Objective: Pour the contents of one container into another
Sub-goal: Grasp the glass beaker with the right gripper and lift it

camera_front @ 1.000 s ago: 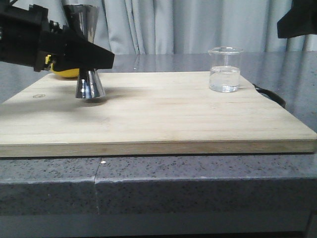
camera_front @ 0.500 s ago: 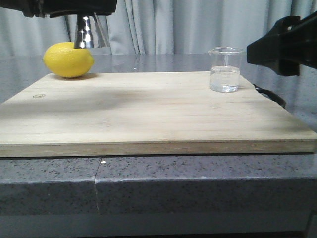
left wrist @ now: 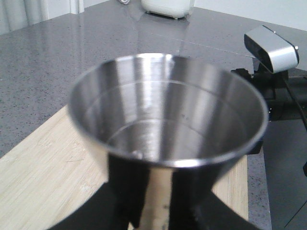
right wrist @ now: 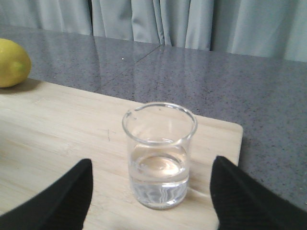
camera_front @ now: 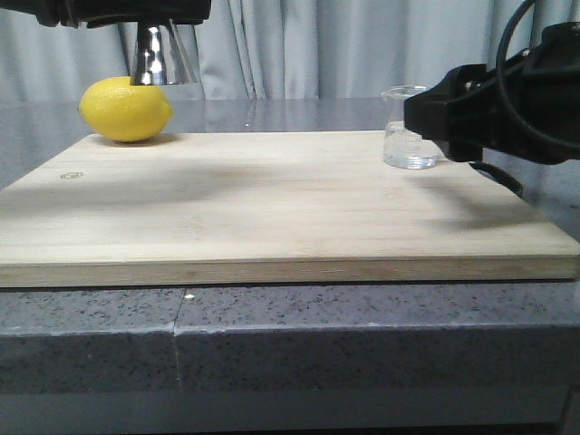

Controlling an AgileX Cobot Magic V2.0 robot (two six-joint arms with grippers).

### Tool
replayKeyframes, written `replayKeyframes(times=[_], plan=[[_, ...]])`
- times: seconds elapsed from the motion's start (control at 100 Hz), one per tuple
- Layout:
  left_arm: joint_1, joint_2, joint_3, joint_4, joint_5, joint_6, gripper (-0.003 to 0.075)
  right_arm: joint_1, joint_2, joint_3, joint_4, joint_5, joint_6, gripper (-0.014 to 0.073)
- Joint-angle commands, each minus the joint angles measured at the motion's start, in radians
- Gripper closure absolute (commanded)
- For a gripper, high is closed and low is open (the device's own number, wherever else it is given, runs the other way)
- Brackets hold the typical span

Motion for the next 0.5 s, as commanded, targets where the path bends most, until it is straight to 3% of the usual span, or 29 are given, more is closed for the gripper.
replayKeyframes(times=[0.0,0.49], plan=[[-0.008,-0.043,-0.031,-0.067,0.055,-0.006,0.074,0.001,-0.001,-0.029,-0.019,-0.123,0.007,0.0126],[-0.008,-0.043,-0.031,-0.061,0.064,-0.006,0.074,0.001,0.116,-0.142,-0.03,-0.125,0.007,0.0126]])
